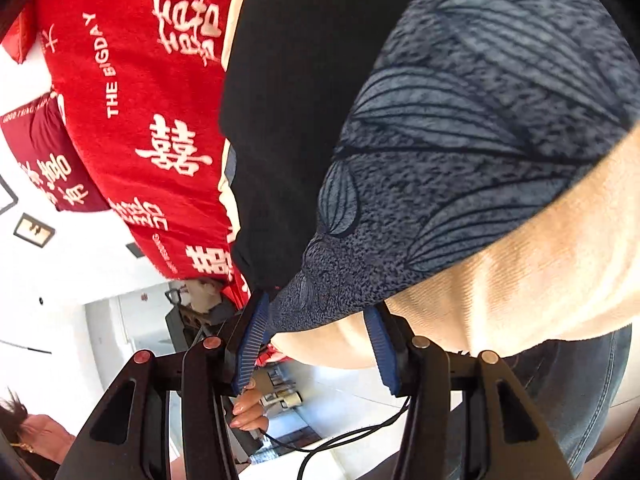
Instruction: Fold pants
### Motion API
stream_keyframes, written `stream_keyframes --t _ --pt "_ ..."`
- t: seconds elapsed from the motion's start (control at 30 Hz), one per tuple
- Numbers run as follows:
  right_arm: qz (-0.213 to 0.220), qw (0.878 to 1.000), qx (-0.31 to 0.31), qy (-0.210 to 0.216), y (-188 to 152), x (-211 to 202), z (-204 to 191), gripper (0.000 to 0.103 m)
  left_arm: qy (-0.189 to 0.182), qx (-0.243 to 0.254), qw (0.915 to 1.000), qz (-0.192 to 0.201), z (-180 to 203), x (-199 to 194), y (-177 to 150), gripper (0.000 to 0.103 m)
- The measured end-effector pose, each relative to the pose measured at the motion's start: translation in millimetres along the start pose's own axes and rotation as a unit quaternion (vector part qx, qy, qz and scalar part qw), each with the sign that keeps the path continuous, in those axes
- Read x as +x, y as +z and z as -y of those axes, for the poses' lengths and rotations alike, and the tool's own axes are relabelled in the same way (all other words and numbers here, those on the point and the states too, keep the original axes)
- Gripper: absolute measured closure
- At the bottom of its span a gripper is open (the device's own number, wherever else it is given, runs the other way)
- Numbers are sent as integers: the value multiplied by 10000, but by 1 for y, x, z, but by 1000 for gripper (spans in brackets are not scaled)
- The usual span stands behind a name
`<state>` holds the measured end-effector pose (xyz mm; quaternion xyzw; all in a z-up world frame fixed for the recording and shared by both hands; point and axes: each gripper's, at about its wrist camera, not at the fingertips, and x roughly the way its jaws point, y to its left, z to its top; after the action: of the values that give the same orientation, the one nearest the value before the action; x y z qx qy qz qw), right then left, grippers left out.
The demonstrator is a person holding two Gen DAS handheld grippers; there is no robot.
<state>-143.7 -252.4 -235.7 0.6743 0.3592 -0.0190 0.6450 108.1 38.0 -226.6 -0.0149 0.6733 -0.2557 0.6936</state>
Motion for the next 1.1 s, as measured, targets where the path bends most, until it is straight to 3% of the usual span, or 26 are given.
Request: stream_keyframes --t 0.17,0.2,0.23,0.27,0.33,0.4,0.43,0.57,0.7,0.87,1.0,1.07,1.1 --pt "193 9943 890 548 3 14 16 53 -157 -347 9993 -40 -12 1 1 17" --pt "226 9937 980 484 2 17 13 70 -110 -430 9990 -40 -12 1 2 22" --pt "258 9945 956 353 1 15 10 95 -65 -490 9988 -53 -14 1 2 27" --pt "269 9950 927 254 1 15 5 96 -47 -529 9986 -36 -14 1 1 30" --pt "235 9965 780 169 3 15 -10 96 46 -604 9982 -35 -19 -2 2 58" --pt "89 9991 417 61 11 12 -36 96 -36 -745 9972 -69 -28 -9 3 74" --pt "-23 9998 183 27 16 11 -54 96 -154 -859 9962 -37 -32 -14 3 76" --pt "-537 9968 -580 -154 57 15 -120 96 -284 -982 9945 237 -26 -43 14 76" --pt "-967 9866 -1280 -286 104 22 -181 96 -250 -923 9940 528 1 -68 44 76" --pt "-1381 9752 -1662 -478 181 56 -219 94 -205 -845 9911 1005 25 -76 115 76" --pt "-1482 9725 -1626 -764 245 97 -219 92 75 -639 9899 1260 43 -46 190 75" --pt "-1481 9716 -1513 -1057 274 119 -206 92 163 -541 9894 1340 43 -24 212 64" --pt "-1486 9708 -1414 -1241 286 129 -197 92 417 -506 9882 1386 46 -12 224 46"
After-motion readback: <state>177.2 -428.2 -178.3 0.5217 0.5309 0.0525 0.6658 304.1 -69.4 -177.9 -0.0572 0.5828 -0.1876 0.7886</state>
